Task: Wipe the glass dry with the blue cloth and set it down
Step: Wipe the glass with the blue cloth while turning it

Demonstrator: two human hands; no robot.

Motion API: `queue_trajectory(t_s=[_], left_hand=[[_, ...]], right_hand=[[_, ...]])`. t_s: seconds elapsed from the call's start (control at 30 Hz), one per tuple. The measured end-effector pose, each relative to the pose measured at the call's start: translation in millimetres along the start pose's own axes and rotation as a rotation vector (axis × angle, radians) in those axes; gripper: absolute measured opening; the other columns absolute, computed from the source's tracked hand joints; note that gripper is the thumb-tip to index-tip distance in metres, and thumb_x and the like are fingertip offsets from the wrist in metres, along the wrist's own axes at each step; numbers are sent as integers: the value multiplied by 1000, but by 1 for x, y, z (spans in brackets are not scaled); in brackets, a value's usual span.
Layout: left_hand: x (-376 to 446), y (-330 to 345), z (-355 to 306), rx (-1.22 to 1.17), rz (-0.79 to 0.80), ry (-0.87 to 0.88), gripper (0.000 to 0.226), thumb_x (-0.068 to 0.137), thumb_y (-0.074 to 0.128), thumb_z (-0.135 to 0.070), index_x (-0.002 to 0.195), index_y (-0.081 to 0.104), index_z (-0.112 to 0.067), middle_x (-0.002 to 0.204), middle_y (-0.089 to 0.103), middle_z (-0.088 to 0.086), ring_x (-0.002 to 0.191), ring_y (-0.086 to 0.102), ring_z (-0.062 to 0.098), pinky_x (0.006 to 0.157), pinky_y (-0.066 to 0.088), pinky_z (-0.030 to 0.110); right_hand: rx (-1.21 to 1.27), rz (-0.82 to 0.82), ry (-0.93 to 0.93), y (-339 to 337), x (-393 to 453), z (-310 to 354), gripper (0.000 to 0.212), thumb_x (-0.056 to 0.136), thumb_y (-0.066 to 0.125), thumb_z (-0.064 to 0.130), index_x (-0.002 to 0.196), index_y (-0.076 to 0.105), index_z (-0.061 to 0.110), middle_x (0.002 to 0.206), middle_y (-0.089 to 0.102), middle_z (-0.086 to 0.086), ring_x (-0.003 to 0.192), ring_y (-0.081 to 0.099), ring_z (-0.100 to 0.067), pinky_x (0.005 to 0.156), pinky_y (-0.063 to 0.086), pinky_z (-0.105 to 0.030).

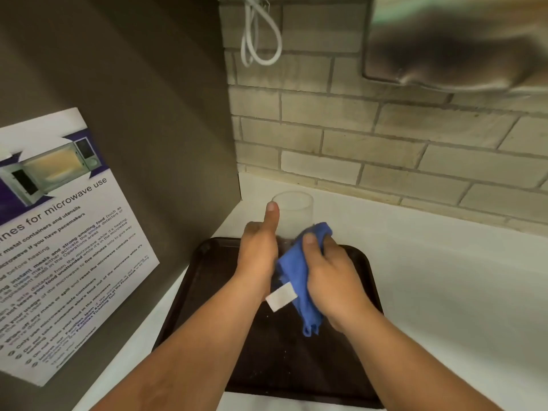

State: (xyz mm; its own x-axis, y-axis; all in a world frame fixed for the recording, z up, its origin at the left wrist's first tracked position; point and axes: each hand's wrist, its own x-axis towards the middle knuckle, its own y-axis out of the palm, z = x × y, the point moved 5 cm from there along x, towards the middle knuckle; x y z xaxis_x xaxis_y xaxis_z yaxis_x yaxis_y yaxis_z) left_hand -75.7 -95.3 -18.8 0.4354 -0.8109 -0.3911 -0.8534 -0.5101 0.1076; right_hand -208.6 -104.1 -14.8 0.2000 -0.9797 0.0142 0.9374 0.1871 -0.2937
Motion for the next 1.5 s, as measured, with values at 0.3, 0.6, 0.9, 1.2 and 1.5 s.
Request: queue_trajectory(t_s=[0.3,0.6,0.9,1.2,1.5], left_hand=[[-7,9,10,-223,311,-74,67,83,55,-74,111,77,-17,95,84,12,88,81,26,67,63,32],[-1,6,4,-353,243,-186,90,81,55,-83,121,71,-4,102,82,21,93,79,40,79,65,49],[-5,7,6,-301,405,-159,90,85,49,-82,133,69,-7,134,69,27,123,66,45,111,48,58],[-7,9,-1,-194,371,-120,68,83,63,-71,106,83,-10,105,82,20,95,79,36,77,63,42],[-4,3,7,-314,473,-235,84,90,49,-77,129,72,-6,118,76,23,101,75,40,85,63,48]], right_hand=[[-313,-64,-306,8,-6,27,62,99,32,53,147,38,15,118,61,4,101,64,-8,74,35,-1],[-82,72,62,-4,5,13,52,101,36,52,87,67,14,73,73,-9,67,70,-15,68,54,-32],[46,32,-13,-5,32,33,59,99,32,59,102,66,11,85,75,-9,83,72,-27,74,55,-35],[282,-66,133,-9,27,27,49,97,52,47,112,65,2,95,75,-23,92,73,-41,80,59,-49],[-49,348,-193,-5,2,14,61,79,53,64,133,28,51,105,60,31,99,59,19,75,45,-2]])
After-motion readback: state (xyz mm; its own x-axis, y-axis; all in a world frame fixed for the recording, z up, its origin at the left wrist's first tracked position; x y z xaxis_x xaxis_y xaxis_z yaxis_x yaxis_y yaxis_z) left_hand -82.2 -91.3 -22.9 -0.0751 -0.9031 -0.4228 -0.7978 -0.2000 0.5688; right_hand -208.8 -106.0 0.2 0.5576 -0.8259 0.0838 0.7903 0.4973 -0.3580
